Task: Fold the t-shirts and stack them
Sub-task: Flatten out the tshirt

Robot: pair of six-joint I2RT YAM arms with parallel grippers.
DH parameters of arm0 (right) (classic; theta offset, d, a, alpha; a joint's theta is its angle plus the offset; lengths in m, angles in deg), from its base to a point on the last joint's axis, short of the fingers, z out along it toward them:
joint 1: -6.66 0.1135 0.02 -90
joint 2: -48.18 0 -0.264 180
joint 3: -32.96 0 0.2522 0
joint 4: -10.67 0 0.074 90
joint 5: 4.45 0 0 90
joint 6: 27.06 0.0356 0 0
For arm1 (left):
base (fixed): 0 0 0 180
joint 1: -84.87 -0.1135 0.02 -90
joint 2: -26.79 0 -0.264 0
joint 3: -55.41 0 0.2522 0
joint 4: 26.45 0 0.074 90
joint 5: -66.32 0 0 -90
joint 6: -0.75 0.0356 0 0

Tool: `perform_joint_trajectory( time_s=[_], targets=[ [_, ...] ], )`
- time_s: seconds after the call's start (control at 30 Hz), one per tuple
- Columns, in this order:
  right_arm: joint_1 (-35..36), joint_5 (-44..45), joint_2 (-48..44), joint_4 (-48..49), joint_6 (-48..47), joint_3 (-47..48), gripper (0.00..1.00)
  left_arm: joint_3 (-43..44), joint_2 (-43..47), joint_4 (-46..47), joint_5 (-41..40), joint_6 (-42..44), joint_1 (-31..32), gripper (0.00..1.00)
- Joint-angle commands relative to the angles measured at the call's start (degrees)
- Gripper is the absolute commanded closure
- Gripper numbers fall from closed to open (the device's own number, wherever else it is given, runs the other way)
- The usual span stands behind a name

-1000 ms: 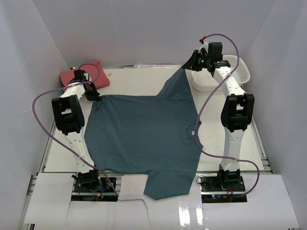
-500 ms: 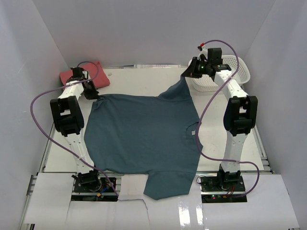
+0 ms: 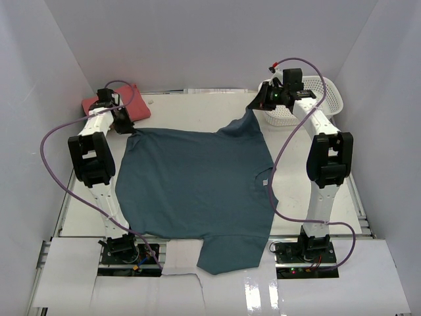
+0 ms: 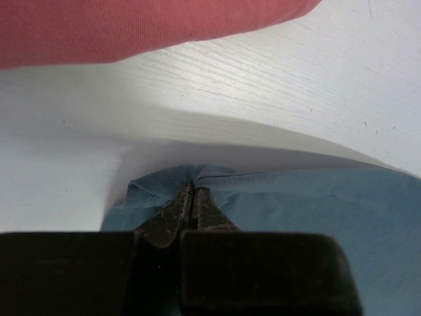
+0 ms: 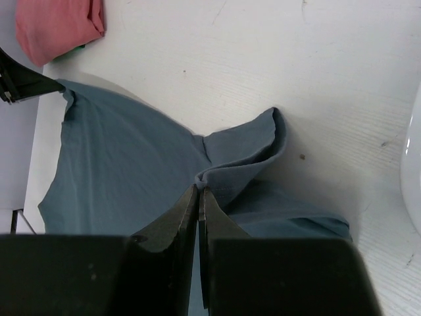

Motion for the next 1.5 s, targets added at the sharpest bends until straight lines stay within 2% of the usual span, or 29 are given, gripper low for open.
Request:
perform_joint_trajectory(
  time_s=[0.0,0.3,0.5,0.7,0.93,1.13,1.23,1.37,1.43,1.47],
  targets=[
    [0.39,-1.08,-4.37,0.67,-1.12,-1.17,0.92,3.57,6.15,-1.38,0.54,1.03,-0.2,1.0],
    [0.39,-1.08,-6.13,-0.2,-1.39,-1.52,0.92,7.35,6.76,-4.89,2.73,1.56,-0.2,1.0],
    [0.39,-0.73,-7.97,-0.29,-2.0,-3.01,0.92,6.3,7.03,-6.04,3.09,2.09,-0.2,1.0],
    [0.39,-0.73,-7.01,-0.65,-2.18,-2.49,0.92,6.3,3.61,-6.83,3.53,2.18,-0.2,1.0],
    [0.39,-0.73,-5.95,-0.56,-1.91,-2.31,0.92,8.84,-0.44,-6.92,-1.29,1.48,-0.2,1.0],
    [0.39,-0.47,-4.64,-0.82,-2.26,-1.44,0.92,16.4,-3.87,-7.88,-3.94,0.25,-0.64,0.98],
    [0.39,-0.56,-4.02,-1.08,-2.44,-1.35,0.92,19.04,-3.78,-7.71,-6.39,-1.25,-0.81,0.85],
    [0.39,-0.64,-4.11,-0.47,-2.53,-2.49,0.92,19.48,-1.42,-5.69,-16.82,-3.18,-0.9,0.74],
    [0.39,-0.73,-4.28,-0.12,-2.53,-3.19,0.92,19.66,-0.88,-5.34,-19.22,-3.71,-0.9,0.58],
    [0.39,-0.73,-4.2,-0.12,-2.53,-3.19,0.92,19.75,-0.62,-5.16,-20.02,-4.06,-0.9,0.32]
  ],
)
